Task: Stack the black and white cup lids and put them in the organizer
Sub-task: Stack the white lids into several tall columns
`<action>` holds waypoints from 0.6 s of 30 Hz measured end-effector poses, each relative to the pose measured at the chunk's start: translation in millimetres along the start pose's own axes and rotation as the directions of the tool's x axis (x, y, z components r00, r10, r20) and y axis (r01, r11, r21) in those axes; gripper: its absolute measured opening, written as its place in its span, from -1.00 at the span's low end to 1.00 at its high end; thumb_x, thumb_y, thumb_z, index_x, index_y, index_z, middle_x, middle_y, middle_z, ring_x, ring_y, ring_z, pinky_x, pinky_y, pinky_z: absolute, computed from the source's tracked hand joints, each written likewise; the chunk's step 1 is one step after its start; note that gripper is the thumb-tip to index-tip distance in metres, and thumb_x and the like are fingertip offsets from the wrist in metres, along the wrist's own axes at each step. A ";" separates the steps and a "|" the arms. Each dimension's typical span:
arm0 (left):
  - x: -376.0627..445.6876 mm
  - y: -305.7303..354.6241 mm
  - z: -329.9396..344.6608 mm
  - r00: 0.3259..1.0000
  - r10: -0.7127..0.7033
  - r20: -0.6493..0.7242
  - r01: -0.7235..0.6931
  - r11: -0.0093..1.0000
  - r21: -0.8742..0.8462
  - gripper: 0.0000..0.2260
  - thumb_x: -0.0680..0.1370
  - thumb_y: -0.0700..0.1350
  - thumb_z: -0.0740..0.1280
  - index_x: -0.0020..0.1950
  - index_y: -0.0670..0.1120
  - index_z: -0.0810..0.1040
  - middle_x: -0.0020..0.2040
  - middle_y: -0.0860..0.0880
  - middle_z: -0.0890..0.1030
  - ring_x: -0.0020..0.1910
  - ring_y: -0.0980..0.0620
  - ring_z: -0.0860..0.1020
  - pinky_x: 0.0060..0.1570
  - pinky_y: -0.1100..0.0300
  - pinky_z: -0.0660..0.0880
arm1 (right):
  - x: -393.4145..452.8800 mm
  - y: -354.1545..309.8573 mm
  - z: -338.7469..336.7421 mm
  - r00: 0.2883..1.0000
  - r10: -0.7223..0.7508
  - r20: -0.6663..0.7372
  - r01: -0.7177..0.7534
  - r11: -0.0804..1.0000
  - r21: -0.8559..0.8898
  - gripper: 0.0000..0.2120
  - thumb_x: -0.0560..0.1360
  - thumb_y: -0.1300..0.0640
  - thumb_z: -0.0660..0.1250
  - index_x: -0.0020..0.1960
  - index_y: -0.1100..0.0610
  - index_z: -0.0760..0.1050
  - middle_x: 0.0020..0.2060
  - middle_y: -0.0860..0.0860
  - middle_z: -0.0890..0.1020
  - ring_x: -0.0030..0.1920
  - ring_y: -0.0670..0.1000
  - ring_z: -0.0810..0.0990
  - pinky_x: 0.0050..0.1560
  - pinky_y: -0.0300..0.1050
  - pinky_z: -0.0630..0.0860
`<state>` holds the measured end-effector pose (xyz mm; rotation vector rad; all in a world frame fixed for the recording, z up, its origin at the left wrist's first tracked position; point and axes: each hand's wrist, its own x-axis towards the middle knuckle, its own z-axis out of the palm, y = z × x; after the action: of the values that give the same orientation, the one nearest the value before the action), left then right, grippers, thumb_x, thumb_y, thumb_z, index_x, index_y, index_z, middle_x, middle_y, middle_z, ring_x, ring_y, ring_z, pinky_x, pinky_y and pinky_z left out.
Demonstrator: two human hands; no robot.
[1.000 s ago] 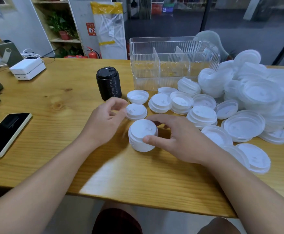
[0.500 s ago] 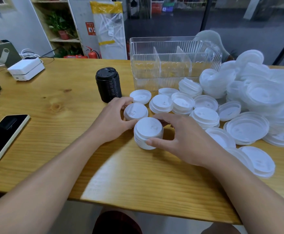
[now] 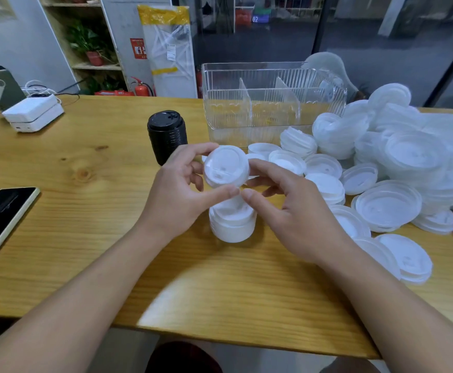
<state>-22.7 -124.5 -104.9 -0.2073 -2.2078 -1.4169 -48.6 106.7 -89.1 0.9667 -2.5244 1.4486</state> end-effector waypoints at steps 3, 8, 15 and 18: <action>-2.2 -0.4 0.4 1.000 -0.001 0.030 0.002 0.999 -0.044 -0.29 0.43 -0.11 0.73 0.54 -0.01 0.57 0.40 0.00 0.59 0.14 -0.05 0.71 0.03 0.08 0.63 | 0.4 -1.4 -0.6 1.000 0.018 -0.020 -0.019 1.000 -0.012 -0.67 0.69 -0.04 0.39 0.45 -0.14 0.55 0.23 -0.24 0.69 0.27 -0.13 0.64 0.20 -0.02 0.59; -8.5 0.4 1.5 0.995 0.066 0.072 -0.062 0.996 -0.056 -0.45 0.59 -0.17 0.55 0.58 -0.04 0.55 0.43 -0.03 0.55 0.18 -0.13 0.68 0.02 0.04 0.59 | 1.4 0.2 -0.3 0.997 0.022 -0.078 -0.024 0.999 -0.025 -0.56 0.62 -0.12 0.47 0.47 -0.15 0.51 0.23 -0.24 0.67 0.29 -0.13 0.61 0.21 -0.08 0.56; -16.0 5.2 5.5 0.981 0.150 0.123 -0.160 0.984 0.075 -0.61 0.66 -0.26 0.42 0.48 -0.06 0.65 0.33 -0.01 0.62 0.09 -0.14 0.67 -0.01 -0.06 0.59 | 6.4 14.0 6.0 0.981 0.077 -0.178 -0.109 0.978 -0.177 -0.18 0.49 -0.30 0.55 0.63 -0.02 0.37 0.37 -0.10 0.58 0.31 -0.07 0.55 0.32 0.01 0.54; -16.3 7.9 0.5 0.976 0.149 0.157 -0.166 0.981 0.101 -0.58 0.62 -0.15 0.50 0.48 -0.02 0.64 0.32 0.03 0.65 0.21 -0.13 0.64 0.07 -0.04 0.54 | 4.3 14.8 2.1 0.978 0.089 -0.188 -0.128 0.971 -0.203 -0.18 0.51 -0.28 0.55 0.64 -0.02 0.34 0.35 -0.13 0.62 0.27 -0.07 0.58 0.29 -0.06 0.55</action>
<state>-5.8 -118.3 -106.7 -0.4514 -2.3259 -1.2219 -59.8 108.3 -99.8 0.6441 -2.5681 1.1936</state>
